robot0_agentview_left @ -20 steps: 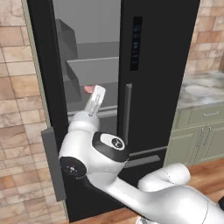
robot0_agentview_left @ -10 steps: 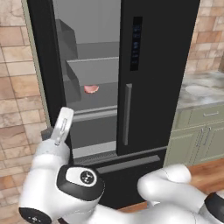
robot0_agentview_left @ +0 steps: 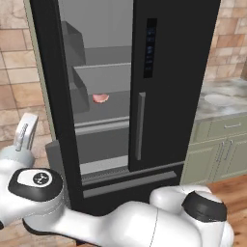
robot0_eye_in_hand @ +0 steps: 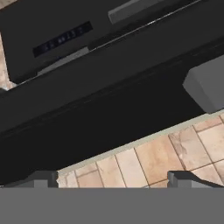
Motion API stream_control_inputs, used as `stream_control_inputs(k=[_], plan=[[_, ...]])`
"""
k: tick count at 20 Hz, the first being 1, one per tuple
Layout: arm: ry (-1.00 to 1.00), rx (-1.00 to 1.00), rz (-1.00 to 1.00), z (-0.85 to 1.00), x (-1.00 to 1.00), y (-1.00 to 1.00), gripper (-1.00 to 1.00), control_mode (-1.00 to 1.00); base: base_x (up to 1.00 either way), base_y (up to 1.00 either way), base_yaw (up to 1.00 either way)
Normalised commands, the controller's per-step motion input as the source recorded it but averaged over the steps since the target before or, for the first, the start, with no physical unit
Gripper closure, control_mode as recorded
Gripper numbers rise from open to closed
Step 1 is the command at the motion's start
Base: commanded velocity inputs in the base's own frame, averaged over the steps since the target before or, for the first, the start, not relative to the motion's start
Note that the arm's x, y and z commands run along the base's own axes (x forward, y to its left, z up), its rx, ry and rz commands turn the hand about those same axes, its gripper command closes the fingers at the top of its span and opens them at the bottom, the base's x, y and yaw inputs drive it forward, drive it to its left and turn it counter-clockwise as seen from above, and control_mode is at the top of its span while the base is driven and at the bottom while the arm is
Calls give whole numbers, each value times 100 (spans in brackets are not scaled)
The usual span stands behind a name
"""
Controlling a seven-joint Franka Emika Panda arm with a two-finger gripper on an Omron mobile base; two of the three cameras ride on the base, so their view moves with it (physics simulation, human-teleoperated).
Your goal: Place the steak on the counter behind the older steak on the same shelf of the fridge to maintain FIFO order. Close the fridge door when finished.
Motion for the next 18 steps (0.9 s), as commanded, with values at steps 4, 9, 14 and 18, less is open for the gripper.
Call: stream_control_inputs(k=[4, 9, 14, 18], plan=[[0, 0, -3, -28, 90, 40, -100, -100, 0, 0, 0], [0, 0, -2, 0, 51, -33, -100, -100, 0, 0, 0], [0, 0, -2, 0, 54, -85, -100, -100, 0, 0, 0], [0, 1, -1, 0, 62, -93, -100, -100, 0, 0, 0]])
